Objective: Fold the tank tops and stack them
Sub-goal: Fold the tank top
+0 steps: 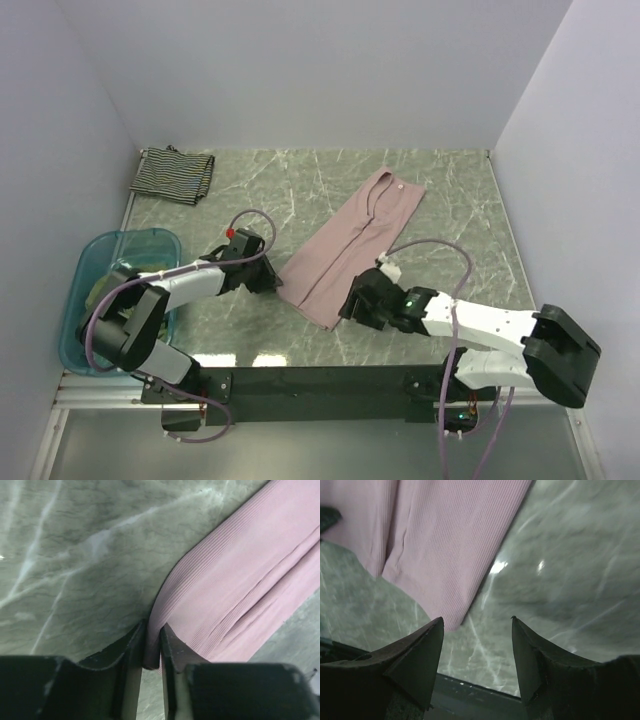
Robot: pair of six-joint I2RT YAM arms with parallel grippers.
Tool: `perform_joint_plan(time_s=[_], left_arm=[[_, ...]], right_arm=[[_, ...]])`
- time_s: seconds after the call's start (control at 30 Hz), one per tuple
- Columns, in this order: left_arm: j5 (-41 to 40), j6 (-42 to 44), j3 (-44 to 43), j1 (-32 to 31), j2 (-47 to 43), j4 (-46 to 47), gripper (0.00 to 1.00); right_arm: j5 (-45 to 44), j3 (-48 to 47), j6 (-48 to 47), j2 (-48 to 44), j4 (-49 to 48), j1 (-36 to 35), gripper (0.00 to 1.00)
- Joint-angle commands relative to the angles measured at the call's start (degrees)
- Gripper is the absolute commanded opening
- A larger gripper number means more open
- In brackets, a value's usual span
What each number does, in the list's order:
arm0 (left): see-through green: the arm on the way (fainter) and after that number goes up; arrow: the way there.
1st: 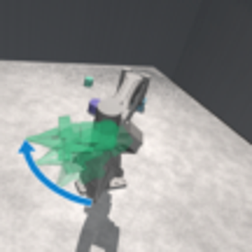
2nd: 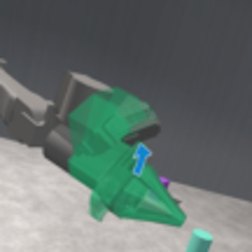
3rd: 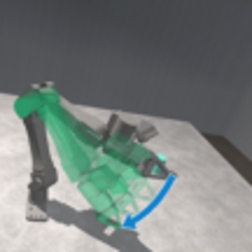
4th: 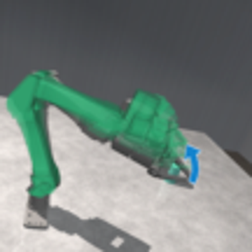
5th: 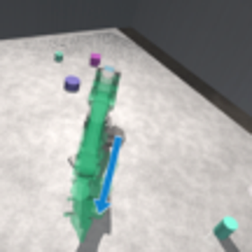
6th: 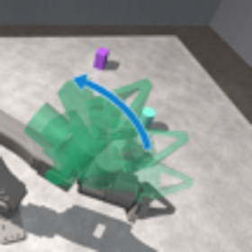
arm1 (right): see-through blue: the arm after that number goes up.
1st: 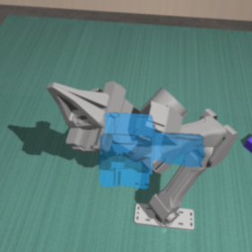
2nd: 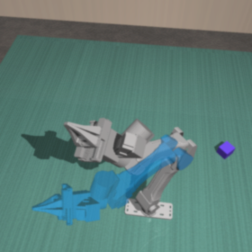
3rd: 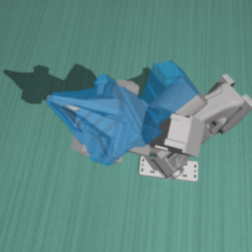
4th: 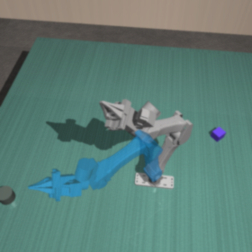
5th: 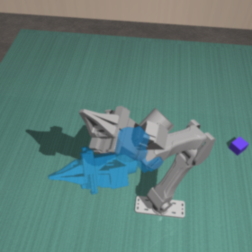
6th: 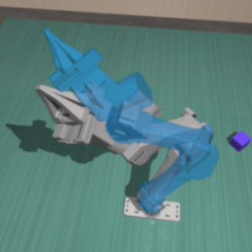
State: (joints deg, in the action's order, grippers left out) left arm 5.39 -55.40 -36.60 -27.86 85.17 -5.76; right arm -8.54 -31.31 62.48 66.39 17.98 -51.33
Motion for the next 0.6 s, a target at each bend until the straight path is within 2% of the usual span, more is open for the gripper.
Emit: perform_joint_plan(time_s=[0.0, 0.07, 0.3, 0.57], left_arm=[[-7.5, 0.64, 1.97, -0.01, -0.26, -8.66, 0.27], [-7.67, 0.55, 1.88, -0.09, -0.44, -8.57, 0.32], [-8.46, 0.99, 2.32, -0.44, -0.09, -8.22, 0.37], [-11.63, 0.91, 3.02, -1.06, 1.76, -7.07, 0.33]], right_arm=[[-3.58, 0.2, 10.8, 2.42, -3.65, -5.61, 0.64], [-4.47, -0.5, 12.57, 3.83, -4.0, -8.07, 0.64], [-5.97, -1.74, 18.11, 9.45, -5.93, -9.84, 0.65], [-4.3, -3.58, 19.52, 15.34, -7.7, -10.28, 0.61]])
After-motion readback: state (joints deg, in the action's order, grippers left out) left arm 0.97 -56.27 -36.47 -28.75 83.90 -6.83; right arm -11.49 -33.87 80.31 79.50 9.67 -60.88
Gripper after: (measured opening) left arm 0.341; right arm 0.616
